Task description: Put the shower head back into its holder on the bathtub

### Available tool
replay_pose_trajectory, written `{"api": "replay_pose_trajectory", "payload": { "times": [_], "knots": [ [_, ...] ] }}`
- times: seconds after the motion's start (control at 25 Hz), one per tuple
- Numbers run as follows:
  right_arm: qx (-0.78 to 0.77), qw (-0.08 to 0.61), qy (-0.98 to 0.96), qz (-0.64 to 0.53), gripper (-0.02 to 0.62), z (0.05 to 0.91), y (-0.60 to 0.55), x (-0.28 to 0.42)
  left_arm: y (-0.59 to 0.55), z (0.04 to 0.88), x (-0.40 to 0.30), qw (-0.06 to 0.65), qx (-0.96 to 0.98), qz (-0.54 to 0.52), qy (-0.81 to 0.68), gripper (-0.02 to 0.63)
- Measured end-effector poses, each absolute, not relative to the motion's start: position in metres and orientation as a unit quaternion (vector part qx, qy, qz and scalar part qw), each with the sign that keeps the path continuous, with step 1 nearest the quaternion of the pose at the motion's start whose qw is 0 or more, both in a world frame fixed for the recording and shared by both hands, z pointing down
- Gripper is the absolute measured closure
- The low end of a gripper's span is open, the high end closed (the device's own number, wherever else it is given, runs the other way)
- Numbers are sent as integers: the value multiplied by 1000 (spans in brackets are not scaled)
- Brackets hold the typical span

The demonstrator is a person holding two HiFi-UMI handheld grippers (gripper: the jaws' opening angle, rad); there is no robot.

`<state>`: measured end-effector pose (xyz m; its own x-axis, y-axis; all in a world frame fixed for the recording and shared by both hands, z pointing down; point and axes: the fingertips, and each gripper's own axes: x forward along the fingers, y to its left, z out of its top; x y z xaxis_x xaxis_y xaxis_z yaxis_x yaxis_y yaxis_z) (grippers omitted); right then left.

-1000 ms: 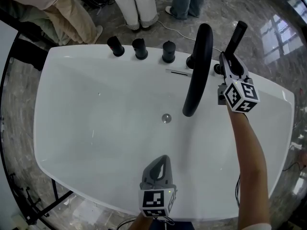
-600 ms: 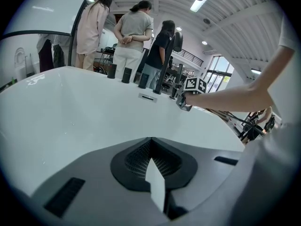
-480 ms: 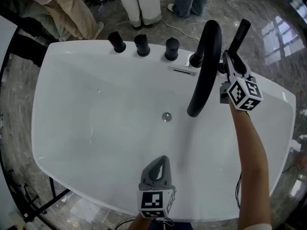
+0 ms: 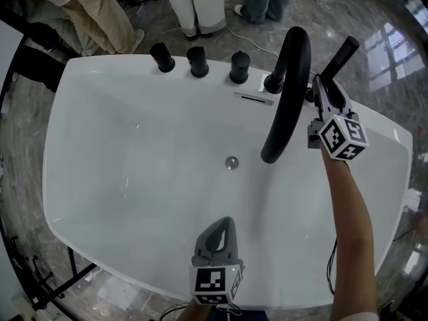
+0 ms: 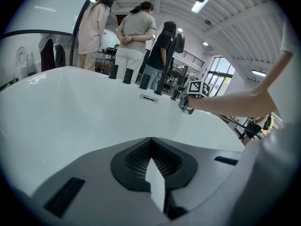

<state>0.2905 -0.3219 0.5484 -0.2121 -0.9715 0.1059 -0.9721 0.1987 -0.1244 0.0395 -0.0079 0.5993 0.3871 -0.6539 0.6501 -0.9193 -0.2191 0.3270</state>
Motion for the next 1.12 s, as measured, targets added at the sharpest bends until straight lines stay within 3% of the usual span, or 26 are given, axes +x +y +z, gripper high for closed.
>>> {"api": "replay_pose_trajectory", "payload": {
  "times": [0.8,1.12],
  "knots": [
    [626,86,-771,78,465,576,-306,284,-8,600,36,347,755,189,-523,609],
    [629,63,-772,70,463,564,-306,286,-7,597,35,346,755,187,-525,609]
  ]
}}
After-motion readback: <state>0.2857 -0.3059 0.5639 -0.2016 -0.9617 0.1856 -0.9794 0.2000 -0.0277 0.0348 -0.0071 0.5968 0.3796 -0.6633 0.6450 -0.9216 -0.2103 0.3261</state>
